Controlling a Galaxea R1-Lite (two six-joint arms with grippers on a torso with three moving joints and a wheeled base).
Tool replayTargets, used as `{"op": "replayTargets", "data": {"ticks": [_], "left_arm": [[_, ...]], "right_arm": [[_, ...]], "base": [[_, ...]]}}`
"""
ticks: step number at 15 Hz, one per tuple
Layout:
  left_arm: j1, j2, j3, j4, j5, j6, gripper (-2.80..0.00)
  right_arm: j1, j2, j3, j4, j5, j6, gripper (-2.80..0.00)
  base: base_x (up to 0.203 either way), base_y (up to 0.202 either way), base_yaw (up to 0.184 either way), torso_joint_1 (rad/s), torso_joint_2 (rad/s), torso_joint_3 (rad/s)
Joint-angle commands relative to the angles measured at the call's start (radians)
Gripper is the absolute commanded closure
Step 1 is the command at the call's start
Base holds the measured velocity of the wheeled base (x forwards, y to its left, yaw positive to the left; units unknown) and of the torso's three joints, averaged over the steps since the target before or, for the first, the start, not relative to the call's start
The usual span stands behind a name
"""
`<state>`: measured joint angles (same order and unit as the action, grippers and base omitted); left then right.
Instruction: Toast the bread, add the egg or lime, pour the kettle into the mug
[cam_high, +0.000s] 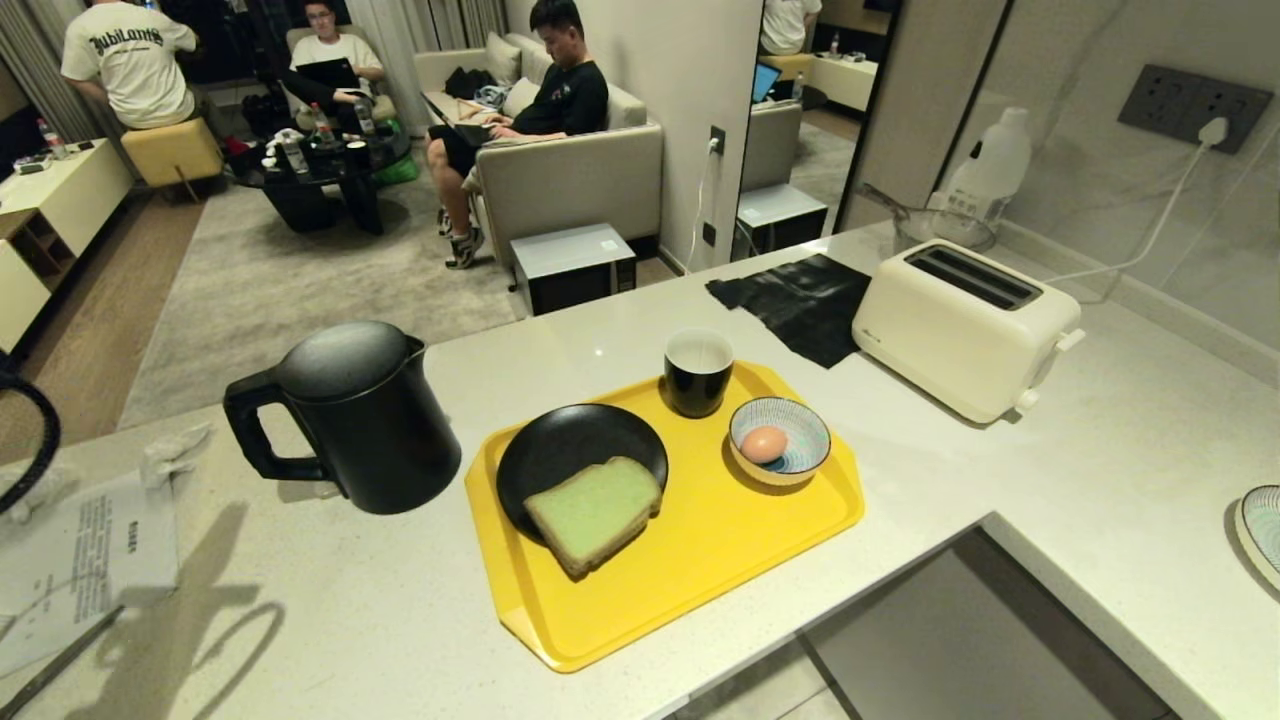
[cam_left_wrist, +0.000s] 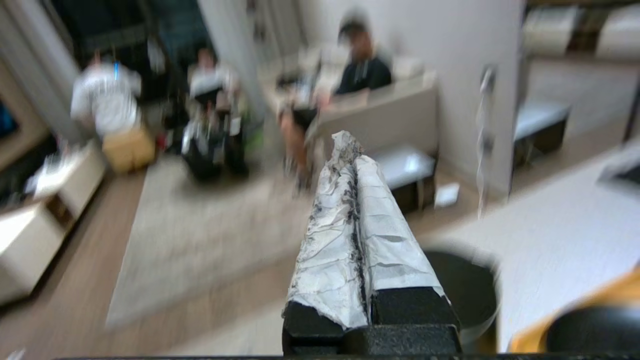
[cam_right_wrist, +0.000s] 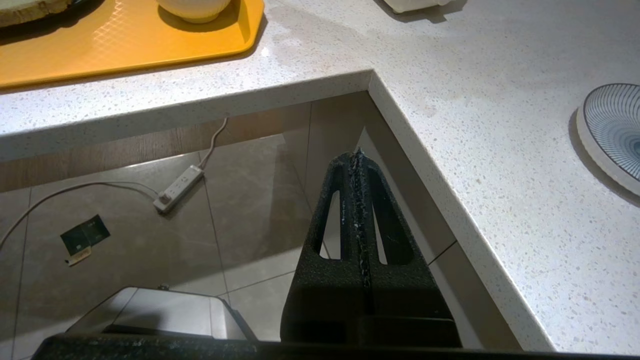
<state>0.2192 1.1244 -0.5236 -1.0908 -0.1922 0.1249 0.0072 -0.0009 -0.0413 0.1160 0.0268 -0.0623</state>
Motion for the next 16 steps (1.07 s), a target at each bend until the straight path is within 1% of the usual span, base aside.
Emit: {"op": "replayTargets", "data": {"ticks": [1,4,6,10,13,16], "left_arm": [[-0.040,-0.138,-0.008,-0.041,-0.014,-0.031,0.00],[-0.144,-0.276,0.017,-0.046,-0.011,-0.061,0.00],[-0.177,-0.356,0.079,-0.046,-0.006,-0.073,0.00],[-0.199,-0.492,0.228,-0.046,0.002,-0.079,0.00],[-0.220,-0.602,0.363,-0.047,0.003,-0.069,0.00],[-0.224,-0.675,0.480,-0.038,0.001,-0.064,0.00]], "right_arm": [[0.000,0.001,0.000,0.001,0.001,-0.001,0.00],[0.000,0.001,0.000,0.002,0.001,-0.001,0.00],[0.000,0.001,0.000,0.001,0.001,-0.001,0.00],[0.000,0.001,0.000,0.001,0.001,-0.001,0.00],[0.000,0.001,0.000,0.001,0.001,-0.001,0.00],[0.000,0.001,0.000,0.001,0.001,-0.001,0.00]], "base": [[0.000,0.000,0.000,0.000,0.00,0.000],[0.000,0.000,0.000,0.000,0.00,0.000],[0.000,0.000,0.000,0.000,0.00,0.000],[0.000,0.000,0.000,0.000,0.00,0.000],[0.000,0.000,0.000,0.000,0.00,0.000],[0.000,0.000,0.000,0.000,0.00,0.000]]}}
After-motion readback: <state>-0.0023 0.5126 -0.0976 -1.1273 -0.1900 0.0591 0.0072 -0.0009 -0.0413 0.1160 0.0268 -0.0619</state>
